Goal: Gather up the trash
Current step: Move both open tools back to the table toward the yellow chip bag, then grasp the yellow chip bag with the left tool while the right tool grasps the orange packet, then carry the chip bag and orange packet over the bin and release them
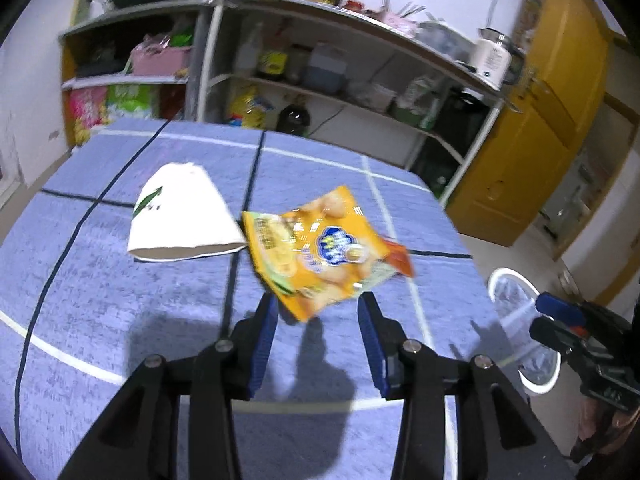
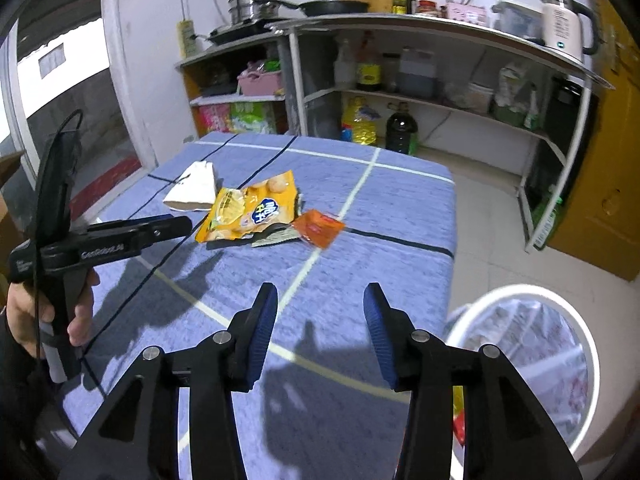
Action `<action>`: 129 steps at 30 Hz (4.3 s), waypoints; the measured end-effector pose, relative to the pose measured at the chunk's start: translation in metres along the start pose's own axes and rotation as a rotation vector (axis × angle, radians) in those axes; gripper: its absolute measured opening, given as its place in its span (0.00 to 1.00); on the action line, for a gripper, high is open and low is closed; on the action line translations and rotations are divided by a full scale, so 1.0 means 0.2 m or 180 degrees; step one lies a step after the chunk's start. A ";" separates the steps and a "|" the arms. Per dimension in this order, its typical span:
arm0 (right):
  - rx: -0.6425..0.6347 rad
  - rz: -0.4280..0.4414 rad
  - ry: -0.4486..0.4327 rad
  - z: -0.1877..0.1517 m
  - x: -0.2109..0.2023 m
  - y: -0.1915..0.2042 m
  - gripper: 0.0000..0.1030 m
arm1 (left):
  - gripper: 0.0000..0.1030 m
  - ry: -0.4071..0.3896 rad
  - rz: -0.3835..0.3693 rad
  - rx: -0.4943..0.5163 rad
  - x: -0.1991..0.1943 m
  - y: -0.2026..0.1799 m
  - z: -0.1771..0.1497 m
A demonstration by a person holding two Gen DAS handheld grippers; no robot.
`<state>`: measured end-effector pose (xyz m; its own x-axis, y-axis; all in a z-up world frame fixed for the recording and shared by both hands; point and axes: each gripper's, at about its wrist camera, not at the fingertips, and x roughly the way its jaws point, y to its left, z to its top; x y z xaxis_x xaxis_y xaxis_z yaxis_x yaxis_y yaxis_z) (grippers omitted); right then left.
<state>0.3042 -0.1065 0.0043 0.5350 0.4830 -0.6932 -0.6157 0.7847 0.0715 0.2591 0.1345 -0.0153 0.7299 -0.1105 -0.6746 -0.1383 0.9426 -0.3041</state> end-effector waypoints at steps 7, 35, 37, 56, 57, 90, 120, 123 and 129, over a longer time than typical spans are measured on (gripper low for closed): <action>-0.0094 0.0084 0.0136 0.11 0.22 0.02 0.45 | 0.42 0.0094 0.0057 -0.0043 0.16 0.05 0.06; 0.0360 0.0262 0.0468 0.28 0.71 -0.07 0.45 | 0.00 0.0094 0.0298 0.0277 0.26 0.00 0.11; 0.0446 0.0268 0.0485 0.29 0.73 -0.08 0.45 | 0.00 0.0013 0.0275 0.0287 0.21 0.01 0.13; 0.0293 -0.0146 0.0559 0.28 0.78 -0.02 0.58 | 0.46 0.0266 0.0235 0.0090 0.29 0.12 0.11; 0.0290 -0.0119 0.0557 0.28 0.77 -0.02 0.55 | 0.49 0.0224 0.0252 0.0120 0.29 0.11 0.11; 0.0363 -0.0086 0.0226 0.19 0.38 -0.12 0.05 | 0.00 -0.0290 0.0095 0.0246 -0.07 -0.02 0.15; 0.1119 -0.0685 -0.0111 -0.34 -0.41 -0.82 0.04 | 0.00 0.0139 -0.0897 0.0800 0.17 -1.11 -0.08; 0.1170 -0.0703 -0.0103 -0.38 -0.43 -0.87 0.04 | 0.00 0.0212 -0.0928 0.0861 0.22 -1.19 -0.12; 0.1292 -0.0705 -0.0011 -0.45 -0.42 -0.95 0.04 | 0.01 0.0448 -0.0969 0.0966 0.36 -1.34 -0.21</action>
<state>0.3236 -0.3315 -0.0162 0.6304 0.2874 -0.7211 -0.2104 0.9574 0.1977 0.3196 -0.1388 -0.0111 0.6057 -0.4191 -0.6763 0.2866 0.9079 -0.3059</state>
